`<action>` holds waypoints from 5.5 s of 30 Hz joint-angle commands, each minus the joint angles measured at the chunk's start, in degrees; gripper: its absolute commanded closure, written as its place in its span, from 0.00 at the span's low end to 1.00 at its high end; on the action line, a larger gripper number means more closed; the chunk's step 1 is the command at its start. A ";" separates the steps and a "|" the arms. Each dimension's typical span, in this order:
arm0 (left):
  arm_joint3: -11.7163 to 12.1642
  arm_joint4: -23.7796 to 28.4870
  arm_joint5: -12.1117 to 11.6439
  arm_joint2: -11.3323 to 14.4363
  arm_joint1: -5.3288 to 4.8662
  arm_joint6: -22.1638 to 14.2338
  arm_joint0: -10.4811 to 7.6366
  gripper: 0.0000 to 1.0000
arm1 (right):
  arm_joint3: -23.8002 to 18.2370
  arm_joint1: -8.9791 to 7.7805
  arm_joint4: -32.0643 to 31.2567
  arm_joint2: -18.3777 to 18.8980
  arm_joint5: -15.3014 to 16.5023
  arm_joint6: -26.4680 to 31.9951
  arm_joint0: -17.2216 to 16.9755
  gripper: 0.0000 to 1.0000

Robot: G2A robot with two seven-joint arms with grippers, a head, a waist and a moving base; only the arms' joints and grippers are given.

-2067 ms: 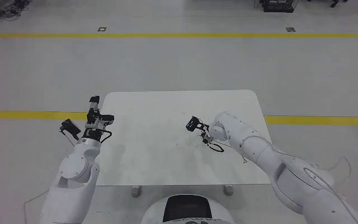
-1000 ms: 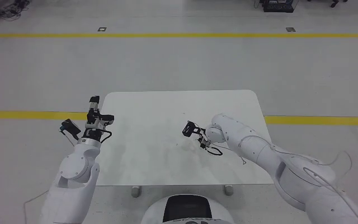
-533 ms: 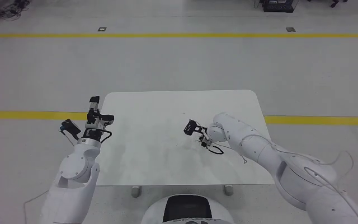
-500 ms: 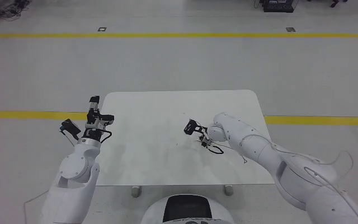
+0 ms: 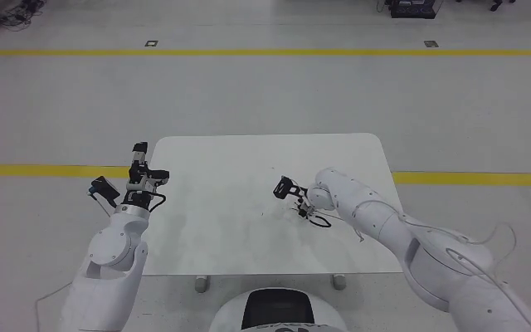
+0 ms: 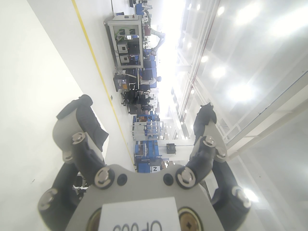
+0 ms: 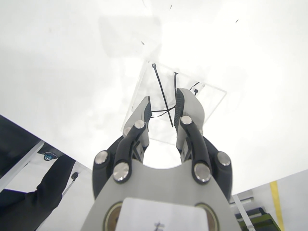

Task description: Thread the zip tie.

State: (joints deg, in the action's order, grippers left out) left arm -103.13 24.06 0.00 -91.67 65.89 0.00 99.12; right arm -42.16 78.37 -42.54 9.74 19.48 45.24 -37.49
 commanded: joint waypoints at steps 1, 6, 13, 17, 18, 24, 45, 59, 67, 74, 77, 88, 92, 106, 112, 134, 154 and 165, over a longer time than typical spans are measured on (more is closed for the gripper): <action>0.00 0.00 0.00 0.00 0.00 0.00 0.00 0.00 | 0.82 0.38 -0.40 0.00 0.00 -0.33 -0.07 0.91; 0.00 0.00 0.00 0.00 0.00 0.00 0.00 0.00 | 2.66 1.37 -1.32 0.00 0.00 -1.28 -0.19 0.91; 0.00 0.00 0.00 0.00 0.00 0.00 0.00 0.00 | 4.95 2.78 -2.18 0.00 0.00 -2.04 -0.30 0.91; 0.00 0.00 0.00 0.00 0.00 0.00 0.00 0.00 | 6.27 3.49 -2.41 0.00 0.00 -2.49 -0.23 0.94; 0.00 0.00 0.00 0.00 0.00 0.00 0.00 0.00 | 6.66 3.70 -2.51 0.00 0.00 -2.68 -0.21 0.94; 0.00 0.00 0.00 0.00 0.00 0.00 0.00 0.00 | 8.35 4.64 -3.14 0.00 0.00 -3.75 -0.15 0.91; 0.00 0.00 0.00 0.00 0.00 0.00 0.00 0.00 | 12.49 7.14 -4.70 0.00 0.00 -5.22 -0.25 0.87; 0.00 0.00 0.00 0.00 0.00 0.00 0.00 0.00 | 13.82 7.98 -5.35 0.00 0.00 -6.25 -0.13 0.87; 0.00 0.00 0.00 0.00 0.00 0.00 0.00 0.00 | 13.99 8.08 -5.48 0.00 0.00 -7.02 -0.08 0.86; 0.00 0.00 0.00 0.00 0.00 0.00 0.00 0.00 | 13.99 8.08 -5.60 0.00 0.00 -7.85 0.00 0.87; 0.00 0.00 0.00 0.00 0.00 0.00 0.00 0.00 | 13.94 8.04 -5.62 0.00 0.00 -8.08 -0.03 0.87; 0.00 0.00 0.00 0.00 0.00 0.00 0.00 0.00 | 14.28 8.08 -5.18 0.00 0.00 -7.68 -0.18 0.86; 0.00 0.00 0.00 0.00 0.00 0.00 0.00 0.00 | 14.50 8.12 -4.92 0.00 0.00 -7.76 -0.15 0.85; 0.00 0.00 0.00 0.00 0.00 0.00 0.00 0.00 | 13.90 8.01 -5.00 0.00 0.00 -8.01 0.47 0.84; 0.00 0.00 0.00 0.00 0.00 0.00 0.00 0.00 | 11.49 7.03 -3.70 0.00 0.00 -8.02 0.29 0.83; 0.00 0.00 0.00 0.00 0.00 0.00 0.00 0.00 | 7.71 4.54 -3.04 0.00 0.00 -6.40 -0.68 0.83; 0.00 0.00 0.00 0.00 0.00 0.00 0.00 0.00 | 9.83 5.95 -4.37 0.00 0.00 -7.09 -0.90 0.84; 0.00 0.00 0.00 0.00 0.00 0.00 0.00 0.00 | 11.47 7.05 -4.87 0.00 0.00 -6.88 -0.77 0.93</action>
State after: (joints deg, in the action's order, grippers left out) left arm -103.13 24.06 0.00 -91.67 65.89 0.00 99.12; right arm -30.83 85.33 -47.38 9.74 19.48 38.33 -38.27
